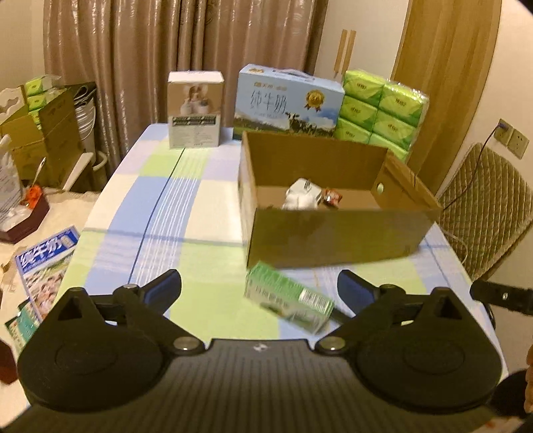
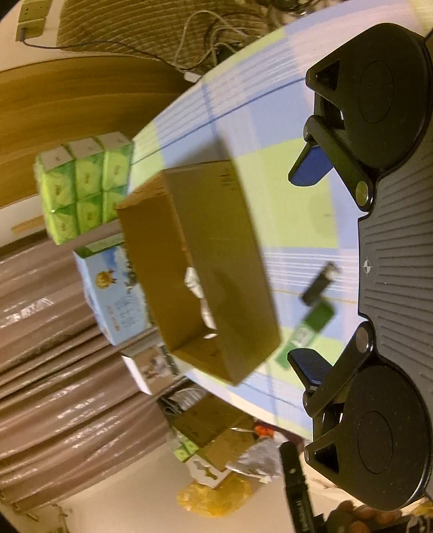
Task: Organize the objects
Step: 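Withdraw both tools from the box back over the table items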
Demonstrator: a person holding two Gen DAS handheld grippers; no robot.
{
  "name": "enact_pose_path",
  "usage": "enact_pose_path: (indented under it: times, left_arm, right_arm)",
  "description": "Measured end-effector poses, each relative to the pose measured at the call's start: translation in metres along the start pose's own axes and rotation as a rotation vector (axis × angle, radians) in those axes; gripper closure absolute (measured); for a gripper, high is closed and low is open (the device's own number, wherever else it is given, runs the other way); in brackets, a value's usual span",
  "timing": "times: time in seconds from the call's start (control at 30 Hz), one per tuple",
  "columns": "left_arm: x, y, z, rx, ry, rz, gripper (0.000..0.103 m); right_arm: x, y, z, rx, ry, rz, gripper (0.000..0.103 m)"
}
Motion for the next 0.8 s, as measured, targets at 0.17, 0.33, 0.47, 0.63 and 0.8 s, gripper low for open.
enact_pose_path:
  times: [0.17,0.33,0.47,0.63,0.8]
  left_arm:
    - [-0.014,-0.025,-0.006,-0.035,0.011,-0.017,0.004]
    - [-0.019,-0.041,-0.009,-0.049,0.022,-0.037,0.004]
    - [-0.021,-0.045,-0.008,-0.046,0.026,-0.041,0.004]
    - [-0.019,-0.049,-0.005,-0.044,0.031,-0.052,0.004]
    - [-0.016,-0.051,-0.001,-0.037,0.031,-0.061,0.004]
  right_arm:
    - [-0.008,-0.028,-0.005,-0.042,-0.016,-0.023,0.002]
    - [-0.010,-0.041,-0.005,-0.054,-0.019,-0.040,0.002]
    - [-0.014,-0.044,-0.005,-0.057,-0.014,-0.041,0.002]
    - [-0.012,-0.044,-0.005,-0.059,-0.011,-0.045,0.002]
    - [-0.007,-0.046,-0.005,-0.067,-0.016,-0.055,0.002]
Point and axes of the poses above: each gripper's, at about its wrist camera, not at the fingertips, and x roughly the way its jaws point, z to its right, y to its top, the point moved 3 cm from there along x, roughly the way its jaws point, and after that the axes turned 2 degrees about -z, right-handed, at the moved point
